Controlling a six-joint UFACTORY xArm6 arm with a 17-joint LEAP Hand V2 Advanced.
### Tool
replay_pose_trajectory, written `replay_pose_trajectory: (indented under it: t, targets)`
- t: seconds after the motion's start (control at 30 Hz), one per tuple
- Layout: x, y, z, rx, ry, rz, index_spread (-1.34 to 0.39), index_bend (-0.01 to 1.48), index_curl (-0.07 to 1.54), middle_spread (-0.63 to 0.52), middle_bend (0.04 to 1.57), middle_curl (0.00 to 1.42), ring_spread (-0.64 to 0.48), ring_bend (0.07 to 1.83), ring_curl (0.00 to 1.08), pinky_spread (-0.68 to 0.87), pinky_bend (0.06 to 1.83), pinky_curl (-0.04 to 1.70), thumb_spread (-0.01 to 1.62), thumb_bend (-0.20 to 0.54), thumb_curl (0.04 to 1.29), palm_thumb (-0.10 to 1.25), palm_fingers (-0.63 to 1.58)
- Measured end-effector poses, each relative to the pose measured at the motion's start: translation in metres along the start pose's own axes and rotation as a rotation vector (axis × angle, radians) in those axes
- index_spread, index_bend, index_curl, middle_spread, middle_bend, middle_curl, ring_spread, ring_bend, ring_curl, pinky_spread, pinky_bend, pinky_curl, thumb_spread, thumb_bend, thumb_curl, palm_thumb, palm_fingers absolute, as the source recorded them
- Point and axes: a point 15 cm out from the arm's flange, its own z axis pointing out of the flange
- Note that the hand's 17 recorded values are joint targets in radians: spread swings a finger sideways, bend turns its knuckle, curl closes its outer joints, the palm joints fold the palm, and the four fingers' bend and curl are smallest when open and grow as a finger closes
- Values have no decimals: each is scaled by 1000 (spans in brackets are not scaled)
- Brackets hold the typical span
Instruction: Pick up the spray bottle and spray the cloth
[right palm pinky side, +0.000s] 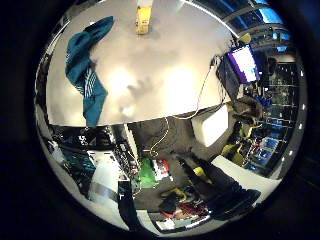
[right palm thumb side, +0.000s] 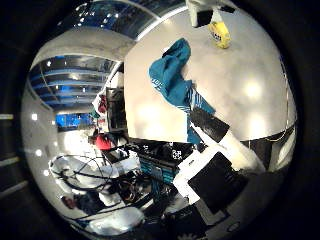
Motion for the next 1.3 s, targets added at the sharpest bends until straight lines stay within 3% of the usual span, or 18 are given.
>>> replay_pose_trajectory:
  t: [0.17, 0.33, 0.37, 0.47, 0.53, 0.63, 0.73, 0.9, 1.13, 1.3]
  targets:
    - [25, 9, -1, 6, -4, 73, -439, 243, 403, -41, 202, 343, 111, 182, 173, 395, 184, 254, 1112, -17, 349, 830, 273]
    - [55, 17, 0, 50, -74, 218, -422, 198, 392, -41, 207, 346, 101, 194, 178, 392, 195, 256, 1114, -23, 347, 818, 272]
    - [58, 16, 1, 68, -105, 245, -412, 165, 383, -41, 211, 348, 100, 201, 183, 393, 211, 262, 1114, -51, 332, 751, 268]
    - [68, 9, 3, 144, -221, 327, -385, 134, 351, -25, 205, 348, 105, 225, 197, 393, 232, 274, 1104, -47, 313, 667, 242]
    - [82, 7, 10, 189, -299, 381, -335, 114, 306, 6, 197, 346, 122, 260, 216, 393, 285, 295, 1066, -51, 286, 542, 182]
    - [98, 7, 26, 185, -359, 413, -321, 102, 266, 48, 166, 330, 148, 288, 235, 401, 386, 328, 988, -72, 262, 378, 63]
    - [113, 0, 39, 161, -407, 424, -304, 126, 229, 96, 188, 316, 175, 308, 242, 398, 463, 344, 920, -39, 265, 301, -27]
    - [131, -9, 52, 224, -517, 500, -283, 132, 211, 127, 189, 311, 187, 294, 246, 390, 474, 339, 901, -31, 277, 281, -48]
    - [126, -57, 59, 402, -697, 532, -239, 134, 206, 140, 193, 311, 190, 304, 256, 389, 460, 329, 931, -27, 288, 324, -29]
    - [132, -84, 71, 435, -716, 538, -226, 137, 209, 140, 200, 318, 189, 310, 262, 388, 457, 325, 947, -29, 286, 331, -22]
